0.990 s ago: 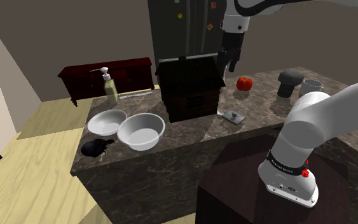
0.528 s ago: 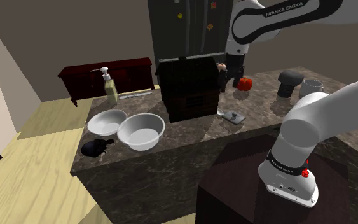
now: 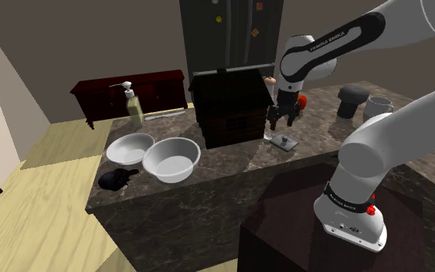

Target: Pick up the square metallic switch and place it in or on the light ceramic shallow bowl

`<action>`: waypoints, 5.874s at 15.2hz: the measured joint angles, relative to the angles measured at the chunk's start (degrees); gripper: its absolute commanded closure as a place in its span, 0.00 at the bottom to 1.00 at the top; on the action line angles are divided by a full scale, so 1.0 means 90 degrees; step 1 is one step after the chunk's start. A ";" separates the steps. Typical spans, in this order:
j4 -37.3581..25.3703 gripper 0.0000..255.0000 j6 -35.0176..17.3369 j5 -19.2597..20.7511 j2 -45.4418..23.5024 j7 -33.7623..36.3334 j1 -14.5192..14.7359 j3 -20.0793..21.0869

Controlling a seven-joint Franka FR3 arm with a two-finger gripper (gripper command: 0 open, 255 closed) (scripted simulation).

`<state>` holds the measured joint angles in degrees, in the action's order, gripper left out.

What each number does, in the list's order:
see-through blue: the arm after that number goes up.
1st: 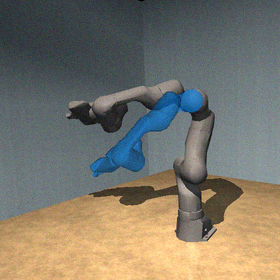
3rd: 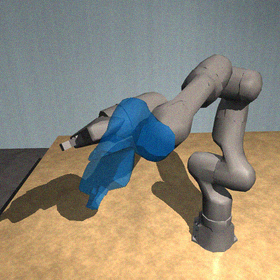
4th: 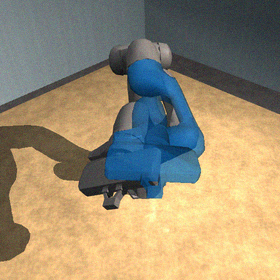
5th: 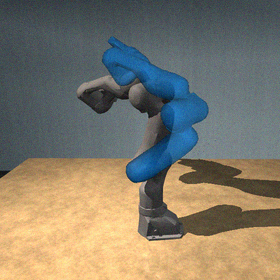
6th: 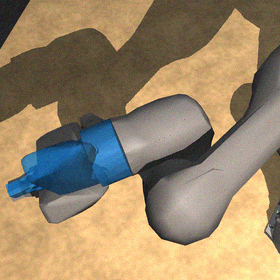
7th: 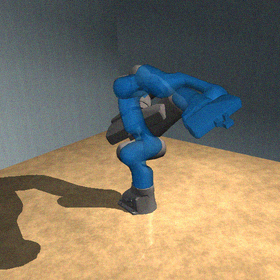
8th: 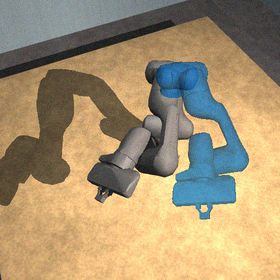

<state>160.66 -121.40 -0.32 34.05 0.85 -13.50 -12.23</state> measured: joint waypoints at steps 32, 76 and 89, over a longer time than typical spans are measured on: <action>-0.1641 0.00 0.1332 -0.0358 -0.2288 -0.1748 0.0505 -0.0894; 0.1105 0.00 -0.1775 0.4172 -0.0732 0.1601 -0.0424 0.2150; 0.1138 1.00 -0.2265 0.4776 -0.1220 0.2027 -0.0829 0.2197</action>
<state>170.90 -141.79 42.67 23.07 19.09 -20.96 7.55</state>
